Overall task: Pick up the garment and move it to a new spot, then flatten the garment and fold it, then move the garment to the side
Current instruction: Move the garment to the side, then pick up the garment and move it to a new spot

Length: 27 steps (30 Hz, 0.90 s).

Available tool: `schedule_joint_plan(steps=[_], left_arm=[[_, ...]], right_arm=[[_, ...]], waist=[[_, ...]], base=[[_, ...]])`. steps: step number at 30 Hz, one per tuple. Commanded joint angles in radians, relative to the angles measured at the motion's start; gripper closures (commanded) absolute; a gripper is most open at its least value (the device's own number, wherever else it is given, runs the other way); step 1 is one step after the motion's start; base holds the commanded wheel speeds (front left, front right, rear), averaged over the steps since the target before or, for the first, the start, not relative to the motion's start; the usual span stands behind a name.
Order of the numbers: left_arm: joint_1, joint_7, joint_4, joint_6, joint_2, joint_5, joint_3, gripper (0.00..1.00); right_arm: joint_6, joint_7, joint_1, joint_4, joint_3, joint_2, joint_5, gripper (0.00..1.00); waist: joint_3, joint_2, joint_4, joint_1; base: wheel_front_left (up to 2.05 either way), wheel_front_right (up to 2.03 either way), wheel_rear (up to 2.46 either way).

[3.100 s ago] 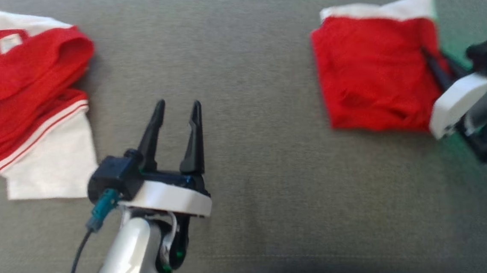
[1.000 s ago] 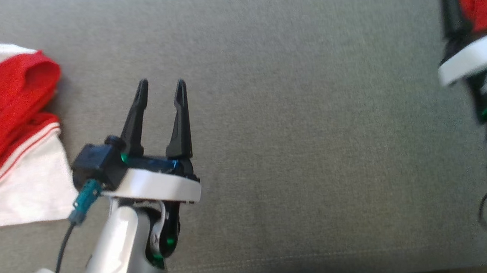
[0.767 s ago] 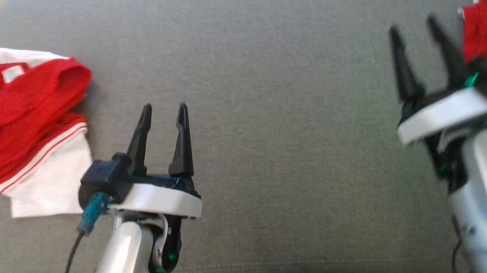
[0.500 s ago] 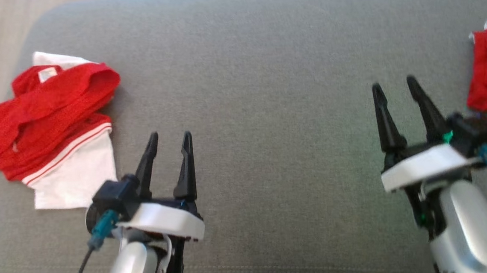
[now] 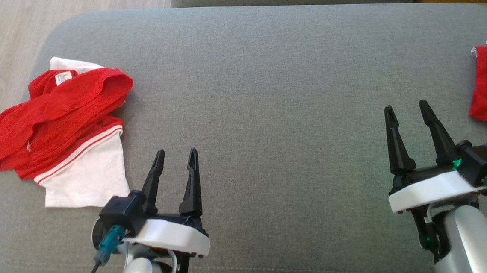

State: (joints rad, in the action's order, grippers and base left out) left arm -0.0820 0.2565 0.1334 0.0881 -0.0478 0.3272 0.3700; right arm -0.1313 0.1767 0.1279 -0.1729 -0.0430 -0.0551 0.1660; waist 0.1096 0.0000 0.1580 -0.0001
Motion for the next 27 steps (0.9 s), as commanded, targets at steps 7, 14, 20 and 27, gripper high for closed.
schedule_joint_plan(steps=[7,14,20,27], left_arm=[[-0.034,0.005,-0.049,0.002,-0.002,-0.002,-0.039,0.00],[-0.059,0.005,-0.056,-0.001,-0.002,-0.001,-0.049,0.00],[-0.053,0.005,-0.057,-0.001,-0.002,-0.004,-0.048,0.00],[-0.046,0.005,-0.064,0.001,-0.002,-0.006,-0.045,0.00]], right_arm=[[0.001,0.006,0.019,0.050,-0.017,0.005,0.003,0.00],[0.001,0.004,0.043,0.053,-0.014,0.005,0.007,0.00],[0.001,0.012,0.034,0.043,-0.012,0.005,0.012,0.00],[0.001,0.013,0.028,0.044,-0.012,0.005,0.019,0.00]], waist=[[0.013,0.0000,0.000,0.0001],[0.034,0.0000,-0.004,0.0001],[0.024,0.0000,-0.003,0.0001],[0.017,0.0000,-0.004,0.0001]], base=[[0.00,0.00,0.00],[0.00,0.00,0.00],[0.00,0.00,0.00],[0.00,0.00,0.00]])
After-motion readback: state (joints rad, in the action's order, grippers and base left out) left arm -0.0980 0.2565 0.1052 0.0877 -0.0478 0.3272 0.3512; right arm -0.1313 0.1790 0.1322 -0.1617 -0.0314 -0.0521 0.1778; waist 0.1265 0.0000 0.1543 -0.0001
